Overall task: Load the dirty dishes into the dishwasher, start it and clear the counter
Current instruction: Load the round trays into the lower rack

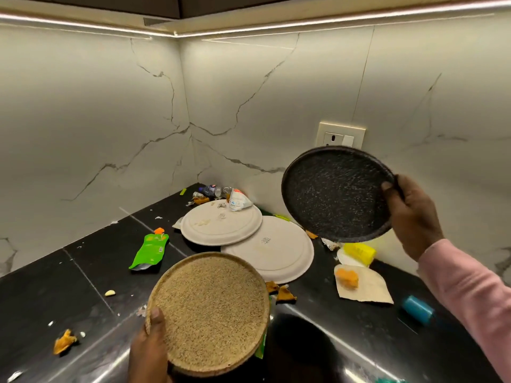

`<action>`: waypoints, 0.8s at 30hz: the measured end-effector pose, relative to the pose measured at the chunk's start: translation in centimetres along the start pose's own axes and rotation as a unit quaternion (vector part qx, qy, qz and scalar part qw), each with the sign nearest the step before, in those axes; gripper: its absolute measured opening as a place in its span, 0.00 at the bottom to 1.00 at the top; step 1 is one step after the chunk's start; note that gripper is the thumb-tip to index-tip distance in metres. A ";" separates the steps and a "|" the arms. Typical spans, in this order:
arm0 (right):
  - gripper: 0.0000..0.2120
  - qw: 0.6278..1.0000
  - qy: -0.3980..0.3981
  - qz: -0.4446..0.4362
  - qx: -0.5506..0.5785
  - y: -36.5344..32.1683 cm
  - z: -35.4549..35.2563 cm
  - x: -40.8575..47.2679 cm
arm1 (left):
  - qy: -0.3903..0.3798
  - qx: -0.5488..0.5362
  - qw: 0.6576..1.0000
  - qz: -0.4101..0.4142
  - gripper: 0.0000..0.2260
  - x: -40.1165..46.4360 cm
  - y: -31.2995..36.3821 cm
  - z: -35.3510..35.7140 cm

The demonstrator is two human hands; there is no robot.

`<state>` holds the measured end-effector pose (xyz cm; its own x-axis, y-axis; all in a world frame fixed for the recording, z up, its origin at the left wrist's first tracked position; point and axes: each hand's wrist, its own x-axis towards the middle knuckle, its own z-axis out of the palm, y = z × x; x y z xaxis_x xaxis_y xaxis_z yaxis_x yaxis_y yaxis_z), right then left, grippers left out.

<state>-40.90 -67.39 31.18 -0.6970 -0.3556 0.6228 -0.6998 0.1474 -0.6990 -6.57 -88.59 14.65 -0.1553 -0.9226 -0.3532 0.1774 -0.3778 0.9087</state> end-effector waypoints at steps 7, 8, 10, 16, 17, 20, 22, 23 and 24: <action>0.10 0.908 -0.094 0.335 0.234 -0.5 3.9 -7.4 | -0.144 -0.046 0.989 0.009 0.14 -4.0 1.4 4.6; 0.10 0.909 -0.102 0.341 0.216 -0.5 4.8 -8.8 | -0.155 -0.045 0.987 0.007 0.15 -4.7 1.9 5.1; 0.08 0.919 -0.124 0.342 0.154 -0.7 6.6 -11.1 | -0.180 -0.042 0.983 0.002 0.17 -5.6 2.6 5.8; 0.07 0.864 -0.217 0.407 0.200 -2.9 7.3 -14.3 | -0.247 0.005 0.969 -0.032 0.30 -6.0 4.2 5.4; 0.07 0.862 -0.227 0.405 0.204 -3.2 7.0 -14.8 | -0.253 0.013 0.967 -0.030 0.30 -6.0 4.4 4.9; 0.07 0.875 -0.223 0.385 0.190 -3.7 6.9 -16.3 | -0.230 0.024 0.973 -0.018 0.27 -5.5 4.0 3.6; 0.07 0.892 -0.204 0.369 0.162 -4.1 7.1 -17.9 | -0.214 0.029 0.976 -0.018 0.20 -5.6 3.6 2.9; 0.06 0.898 -0.191 0.368 0.147 -4.4 7.2 -19.0 | -0.217 0.031 0.975 -0.026 0.17 -5.7 3.3 2.4; 0.06 0.901 -0.177 0.373 0.134 -4.6 7.3 -20.1 | -0.223 0.029 0.974 -0.033 0.16 -6.0 3.2 1.9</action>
<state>-22.53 -67.66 19.36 -0.8311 -0.5285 -0.1733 0.0388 0.2558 -0.9660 -6.90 -84.14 20.08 -0.5728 -0.7663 -0.2912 0.0997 -0.4177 0.9031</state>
